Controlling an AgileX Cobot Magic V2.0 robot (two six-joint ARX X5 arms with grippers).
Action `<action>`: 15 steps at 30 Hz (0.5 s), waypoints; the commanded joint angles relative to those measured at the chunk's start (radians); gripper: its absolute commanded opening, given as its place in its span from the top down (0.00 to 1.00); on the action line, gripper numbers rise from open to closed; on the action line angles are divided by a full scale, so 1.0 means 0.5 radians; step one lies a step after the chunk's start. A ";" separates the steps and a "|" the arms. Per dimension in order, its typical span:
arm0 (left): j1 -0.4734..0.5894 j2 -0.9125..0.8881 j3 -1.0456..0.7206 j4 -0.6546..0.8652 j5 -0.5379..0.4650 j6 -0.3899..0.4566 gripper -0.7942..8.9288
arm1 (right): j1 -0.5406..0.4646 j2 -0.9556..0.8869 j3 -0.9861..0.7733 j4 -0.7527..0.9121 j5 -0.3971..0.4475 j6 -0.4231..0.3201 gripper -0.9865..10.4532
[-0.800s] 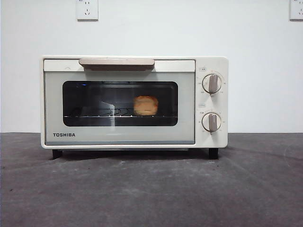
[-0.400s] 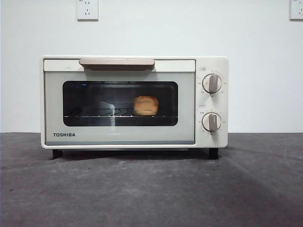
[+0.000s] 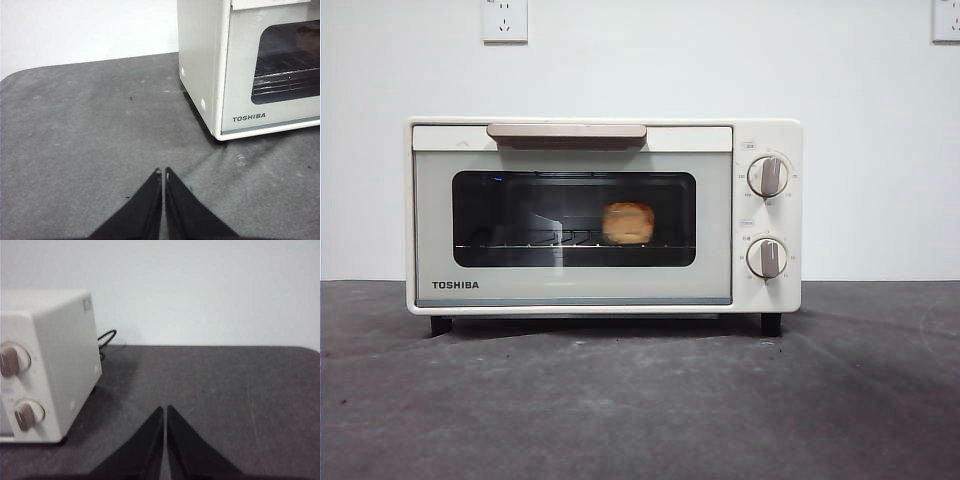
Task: The left arm flap open the oven, the right arm pick bread and place it into oven, the left arm flap close the oven
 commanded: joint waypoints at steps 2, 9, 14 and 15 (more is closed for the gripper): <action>0.004 -0.004 -0.041 -0.012 0.001 -0.004 0.90 | -0.005 -0.069 -0.093 0.022 0.005 -0.012 0.91; 0.004 -0.004 -0.041 -0.012 0.001 -0.004 0.90 | -0.005 -0.096 -0.117 -0.089 0.085 -0.005 0.91; 0.004 -0.004 -0.041 -0.012 0.000 -0.005 0.90 | -0.005 -0.096 -0.117 -0.299 0.103 -0.005 0.91; 0.004 -0.004 -0.041 -0.012 0.000 -0.004 0.90 | -0.005 -0.096 -0.117 -0.351 0.104 -0.006 0.91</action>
